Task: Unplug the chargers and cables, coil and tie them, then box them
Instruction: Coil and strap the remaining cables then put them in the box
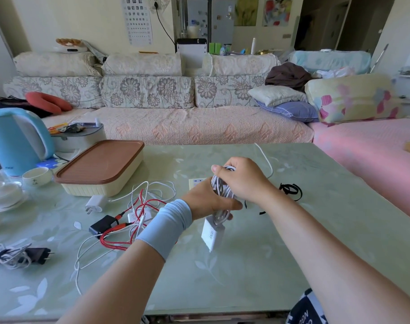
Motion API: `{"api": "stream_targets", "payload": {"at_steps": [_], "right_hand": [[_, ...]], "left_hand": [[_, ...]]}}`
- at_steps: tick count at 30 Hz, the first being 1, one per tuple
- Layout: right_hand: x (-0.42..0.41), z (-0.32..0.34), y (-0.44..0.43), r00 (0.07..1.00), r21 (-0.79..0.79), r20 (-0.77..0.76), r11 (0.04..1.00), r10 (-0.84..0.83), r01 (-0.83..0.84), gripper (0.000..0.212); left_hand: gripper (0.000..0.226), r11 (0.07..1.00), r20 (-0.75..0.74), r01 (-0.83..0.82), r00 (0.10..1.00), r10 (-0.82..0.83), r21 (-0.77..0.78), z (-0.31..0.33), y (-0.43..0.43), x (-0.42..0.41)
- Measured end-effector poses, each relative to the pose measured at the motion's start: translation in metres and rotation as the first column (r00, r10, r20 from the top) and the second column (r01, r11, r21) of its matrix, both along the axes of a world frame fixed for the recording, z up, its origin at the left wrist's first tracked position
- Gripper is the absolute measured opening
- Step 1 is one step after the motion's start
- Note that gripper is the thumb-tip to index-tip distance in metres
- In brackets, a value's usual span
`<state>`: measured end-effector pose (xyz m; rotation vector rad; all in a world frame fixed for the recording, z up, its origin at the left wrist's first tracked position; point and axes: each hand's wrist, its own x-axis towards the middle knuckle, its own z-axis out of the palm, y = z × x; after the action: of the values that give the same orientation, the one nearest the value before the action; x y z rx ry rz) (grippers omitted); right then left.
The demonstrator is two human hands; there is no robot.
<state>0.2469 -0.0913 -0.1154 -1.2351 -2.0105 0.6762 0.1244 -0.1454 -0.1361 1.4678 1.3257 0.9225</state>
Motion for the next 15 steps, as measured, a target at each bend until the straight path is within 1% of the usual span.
{"api": "stream_targets", "payload": {"at_steps": [3,4,5,7,9,10,12,14,15], "right_hand": [[0.0,-0.002,0.001,1.0,0.01,0.01,1.0,-0.018,0.018,0.042],[0.0,-0.003,0.001,1.0,0.017,0.019,1.0,-0.022,0.022,0.04],[0.001,-0.004,0.002,0.999,0.028,0.026,0.999,-0.027,0.026,0.038],[0.004,-0.005,0.004,1.0,0.059,0.022,0.998,0.0,-0.001,0.038],[0.006,-0.006,0.006,0.996,0.081,0.017,0.992,0.093,-0.094,0.036],[0.008,-0.005,0.005,0.99,0.085,0.029,0.986,0.139,-0.141,0.038],[0.008,-0.004,0.006,0.98,0.095,0.063,0.976,0.19,-0.195,0.047],[0.006,-0.003,0.01,0.979,0.106,0.074,0.974,0.191,-0.198,0.055],[0.004,-0.003,0.012,0.981,0.112,0.07,0.976,0.179,-0.186,0.056]], "left_hand": [[0.01,0.995,0.049,0.031,0.998,-0.026,-0.094,-0.001,-0.003,0.003],[0.007,0.994,0.09,0.028,0.996,-0.018,-0.11,-0.001,-0.003,0.003],[0.009,0.991,0.135,0.038,0.991,-0.021,-0.129,-0.003,-0.001,0.002],[0.014,0.976,0.26,0.12,0.963,-0.07,-0.181,-0.005,0.0,0.0],[0.015,0.942,0.375,0.246,0.915,-0.148,-0.228,-0.006,0.0,-0.004],[0.015,0.916,0.414,0.314,0.89,-0.192,-0.251,-0.007,0.0,-0.006],[0.013,0.861,0.457,0.419,0.851,-0.261,-0.289,-0.008,0.001,-0.009],[0.012,0.831,0.468,0.463,0.835,-0.291,-0.309,-0.007,0.001,-0.01],[0.011,0.832,0.457,0.461,0.839,-0.295,-0.309,-0.005,0.001,-0.009]]}}
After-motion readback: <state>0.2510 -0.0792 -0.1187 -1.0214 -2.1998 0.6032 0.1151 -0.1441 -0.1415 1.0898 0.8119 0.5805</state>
